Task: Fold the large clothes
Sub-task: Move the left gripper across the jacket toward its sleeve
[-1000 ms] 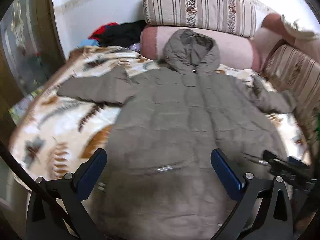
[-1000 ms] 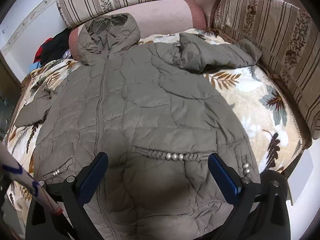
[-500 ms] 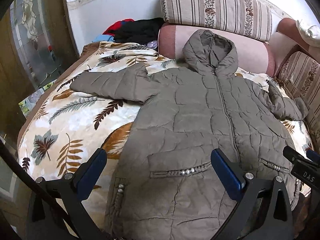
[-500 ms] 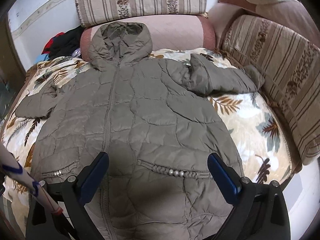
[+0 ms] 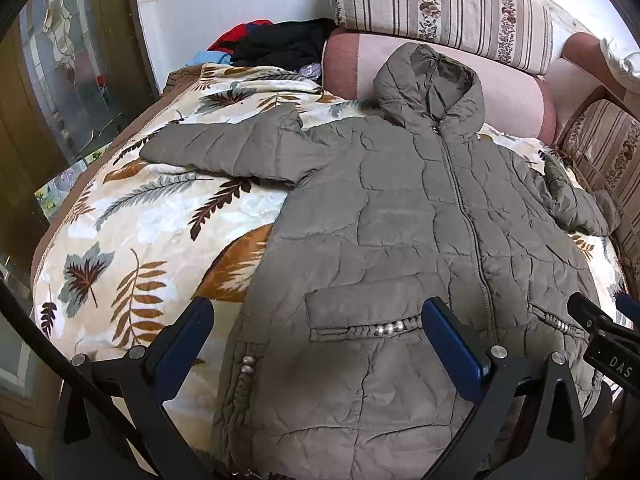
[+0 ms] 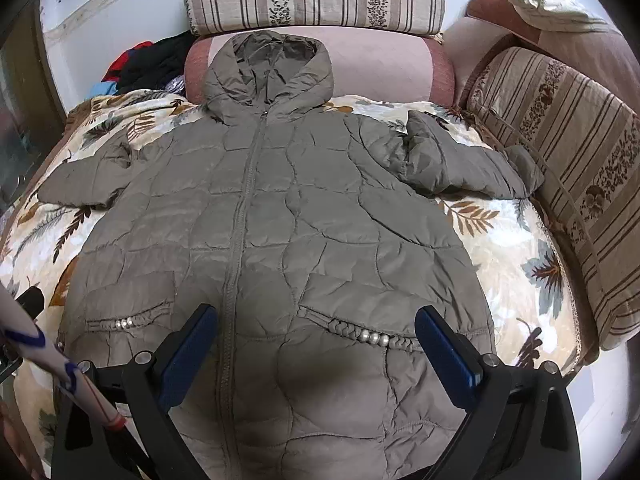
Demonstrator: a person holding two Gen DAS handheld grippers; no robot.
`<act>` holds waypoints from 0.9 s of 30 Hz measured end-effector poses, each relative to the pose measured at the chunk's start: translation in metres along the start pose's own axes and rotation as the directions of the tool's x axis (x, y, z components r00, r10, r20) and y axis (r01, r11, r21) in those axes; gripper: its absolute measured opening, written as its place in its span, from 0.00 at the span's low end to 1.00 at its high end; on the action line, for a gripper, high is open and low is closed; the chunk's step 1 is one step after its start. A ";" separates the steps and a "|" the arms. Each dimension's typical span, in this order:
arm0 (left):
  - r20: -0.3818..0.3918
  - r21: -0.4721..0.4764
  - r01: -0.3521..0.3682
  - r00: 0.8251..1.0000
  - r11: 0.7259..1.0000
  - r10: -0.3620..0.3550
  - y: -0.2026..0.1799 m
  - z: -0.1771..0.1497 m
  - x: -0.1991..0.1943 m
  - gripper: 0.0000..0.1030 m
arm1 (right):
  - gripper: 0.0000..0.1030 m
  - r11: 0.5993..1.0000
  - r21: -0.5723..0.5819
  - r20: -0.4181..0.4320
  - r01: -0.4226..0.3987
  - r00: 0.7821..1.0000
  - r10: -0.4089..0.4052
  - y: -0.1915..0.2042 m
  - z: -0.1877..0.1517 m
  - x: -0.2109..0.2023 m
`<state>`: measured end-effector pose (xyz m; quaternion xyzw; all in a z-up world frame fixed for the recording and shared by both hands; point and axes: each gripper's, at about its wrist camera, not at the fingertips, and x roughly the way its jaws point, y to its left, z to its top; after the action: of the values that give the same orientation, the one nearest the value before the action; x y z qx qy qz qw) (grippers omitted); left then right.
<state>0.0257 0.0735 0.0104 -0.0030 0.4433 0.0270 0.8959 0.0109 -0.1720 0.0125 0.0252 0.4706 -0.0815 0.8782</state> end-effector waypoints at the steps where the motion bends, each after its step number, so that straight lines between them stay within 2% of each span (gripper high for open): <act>1: -0.002 -0.004 0.000 1.000 1.000 0.000 0.002 0.000 0.001 1.00 | 0.98 1.000 -0.006 0.002 0.002 1.000 -0.002 0.002 0.000 -0.001; 14: -0.017 -0.067 -0.016 1.000 0.998 0.015 0.031 -0.001 0.009 1.00 | 0.98 0.996 -0.091 0.059 0.007 0.998 -0.001 0.031 0.021 -0.016; 27: -0.021 -0.142 -0.057 0.998 0.988 0.054 0.072 -0.003 0.016 1.00 | 0.98 0.971 -0.238 0.093 0.004 0.995 0.019 0.091 0.032 -0.025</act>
<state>0.0292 0.1462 -0.0025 -0.0551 0.4478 0.0835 0.8885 0.0386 -0.0832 0.0480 -0.0825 0.4346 -0.0221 0.8966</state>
